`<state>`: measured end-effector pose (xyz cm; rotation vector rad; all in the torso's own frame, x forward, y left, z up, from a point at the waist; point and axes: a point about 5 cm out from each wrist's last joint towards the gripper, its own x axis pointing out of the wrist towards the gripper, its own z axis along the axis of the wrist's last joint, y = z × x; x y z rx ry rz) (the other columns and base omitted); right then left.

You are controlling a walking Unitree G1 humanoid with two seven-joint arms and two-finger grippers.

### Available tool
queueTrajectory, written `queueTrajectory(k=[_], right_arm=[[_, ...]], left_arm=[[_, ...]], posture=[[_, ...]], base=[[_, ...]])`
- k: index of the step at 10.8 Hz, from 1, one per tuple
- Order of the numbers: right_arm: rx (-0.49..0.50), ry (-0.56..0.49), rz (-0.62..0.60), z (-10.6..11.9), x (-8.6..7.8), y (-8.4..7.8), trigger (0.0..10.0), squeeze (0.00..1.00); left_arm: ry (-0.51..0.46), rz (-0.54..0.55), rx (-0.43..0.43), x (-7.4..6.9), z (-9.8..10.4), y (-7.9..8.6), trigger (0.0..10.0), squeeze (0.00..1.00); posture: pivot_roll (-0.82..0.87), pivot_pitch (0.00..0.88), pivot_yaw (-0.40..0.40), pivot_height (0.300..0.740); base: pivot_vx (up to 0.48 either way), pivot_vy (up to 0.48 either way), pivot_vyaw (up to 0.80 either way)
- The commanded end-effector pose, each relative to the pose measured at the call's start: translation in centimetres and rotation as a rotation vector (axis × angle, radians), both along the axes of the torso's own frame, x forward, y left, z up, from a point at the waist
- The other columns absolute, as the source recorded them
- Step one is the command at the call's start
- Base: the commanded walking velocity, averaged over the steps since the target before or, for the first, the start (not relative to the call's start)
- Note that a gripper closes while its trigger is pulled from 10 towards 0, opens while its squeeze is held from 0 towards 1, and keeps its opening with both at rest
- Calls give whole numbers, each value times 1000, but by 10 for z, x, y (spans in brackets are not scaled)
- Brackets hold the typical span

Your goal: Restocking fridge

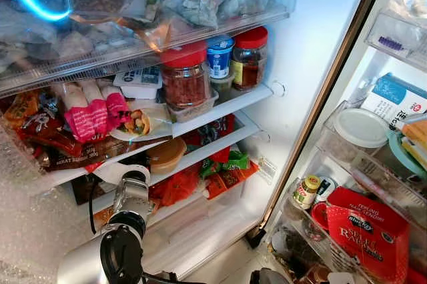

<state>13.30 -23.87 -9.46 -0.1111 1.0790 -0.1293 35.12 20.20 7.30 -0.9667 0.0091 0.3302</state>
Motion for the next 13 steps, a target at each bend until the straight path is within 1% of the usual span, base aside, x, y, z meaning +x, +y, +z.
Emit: queueTrajectory(k=[1,2,3,4,9,10,11,12,13], right_arm=[[5,-10,-16,0,1,1,10000,0],[9,-13,-22,0,2,2,10000,0],[10,-15,-23,0,2,2,10000,0],[12,-16,-23,0,3,3,10000,0],[16,-19,-25,0,4,5,10000,0],[17,-19,-25,0,4,5,10000,0],[17,-17,-28,0,3,5,10000,0],[17,-17,-28,0,3,5,10000,0],[18,-17,-26,0,3,5,10000,0]], left_arm=[[-26,-38,57,4,7,0,10000,1000],[-32,-55,54,3,6,0,10000,1000],[-28,-71,54,1,2,0,10000,0],[-27,-66,70,-2,-1,2,10000,0],[-106,-67,70,-11,-4,9,10000,0],[-96,-55,57,-13,-6,10,10000,588],[-100,-60,50,-16,-9,8,10000,1000],[-101,-65,45,-18,-10,7,10000,1000],[-93,-94,13,-21,-16,4,10000,0]], posture=[[-213,0,-22,647],[-207,0,-17,647],[-194,0,-12,647],[-185,0,-11,647],[-166,0,-4,647],[-166,0,-4,647],[-169,0,2,647],[-168,0,1,647],[-166,0,1,647]], base=[[0,0,0],[0,0,0],[0,0,0],[0,0,0],[0,0,0],[0,0,0],[0,0,0],[0,0,0],[0,0,0]])
